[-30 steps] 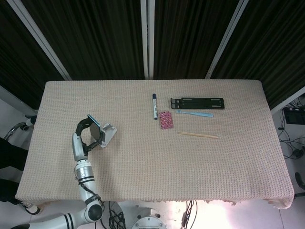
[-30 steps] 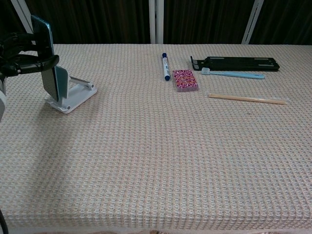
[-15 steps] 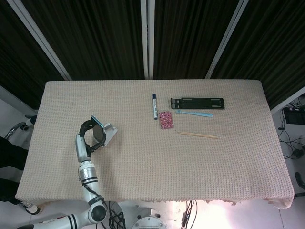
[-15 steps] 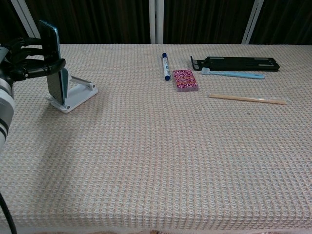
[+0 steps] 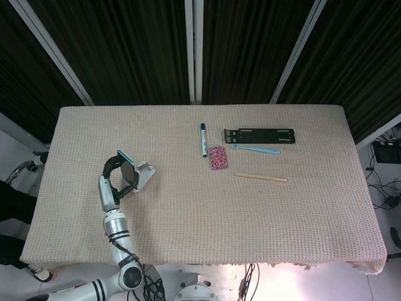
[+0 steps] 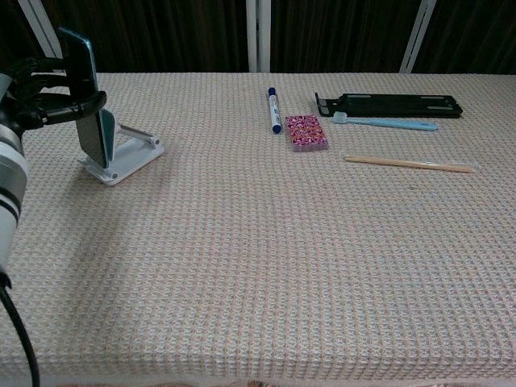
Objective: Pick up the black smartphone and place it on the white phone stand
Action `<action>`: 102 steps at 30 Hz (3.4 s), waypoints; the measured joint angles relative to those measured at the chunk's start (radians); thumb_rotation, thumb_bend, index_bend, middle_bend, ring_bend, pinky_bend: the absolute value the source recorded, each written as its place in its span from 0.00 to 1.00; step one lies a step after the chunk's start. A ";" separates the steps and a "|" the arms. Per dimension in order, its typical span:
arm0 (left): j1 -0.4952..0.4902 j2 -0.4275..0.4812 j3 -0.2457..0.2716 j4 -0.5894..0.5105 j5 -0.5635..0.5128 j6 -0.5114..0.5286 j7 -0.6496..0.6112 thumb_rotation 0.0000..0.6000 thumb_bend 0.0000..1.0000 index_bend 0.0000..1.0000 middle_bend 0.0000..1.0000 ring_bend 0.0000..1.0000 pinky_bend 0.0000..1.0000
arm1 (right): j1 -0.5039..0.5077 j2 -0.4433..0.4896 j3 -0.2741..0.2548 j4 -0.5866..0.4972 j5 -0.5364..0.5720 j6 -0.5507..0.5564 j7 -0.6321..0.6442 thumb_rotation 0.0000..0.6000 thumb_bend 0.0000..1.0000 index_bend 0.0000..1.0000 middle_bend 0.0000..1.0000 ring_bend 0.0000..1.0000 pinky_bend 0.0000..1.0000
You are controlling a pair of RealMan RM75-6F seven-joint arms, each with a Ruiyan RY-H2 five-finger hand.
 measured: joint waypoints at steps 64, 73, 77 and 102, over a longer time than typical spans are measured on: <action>-0.010 -0.023 0.057 0.159 0.068 -0.096 -0.109 1.00 0.34 0.19 0.18 0.14 0.16 | 0.003 0.017 -0.002 -0.033 0.019 -0.034 -0.028 1.00 0.31 0.00 0.00 0.00 0.00; -0.007 -0.016 0.065 0.154 0.081 -0.095 -0.113 1.00 0.34 0.10 0.05 0.11 0.16 | 0.002 0.018 -0.002 -0.034 0.019 -0.031 -0.029 1.00 0.31 0.00 0.00 0.00 0.00; -0.004 -0.010 0.071 0.148 0.095 -0.087 -0.115 1.00 0.34 0.09 0.02 0.10 0.16 | 0.002 0.016 -0.001 -0.035 0.019 -0.031 -0.030 1.00 0.31 0.00 0.00 0.00 0.00; 0.162 0.619 0.316 -0.147 0.363 0.006 -0.027 0.92 0.16 0.06 0.07 0.03 0.17 | 0.011 0.013 -0.001 -0.041 -0.002 -0.023 -0.044 1.00 0.30 0.00 0.00 0.00 0.00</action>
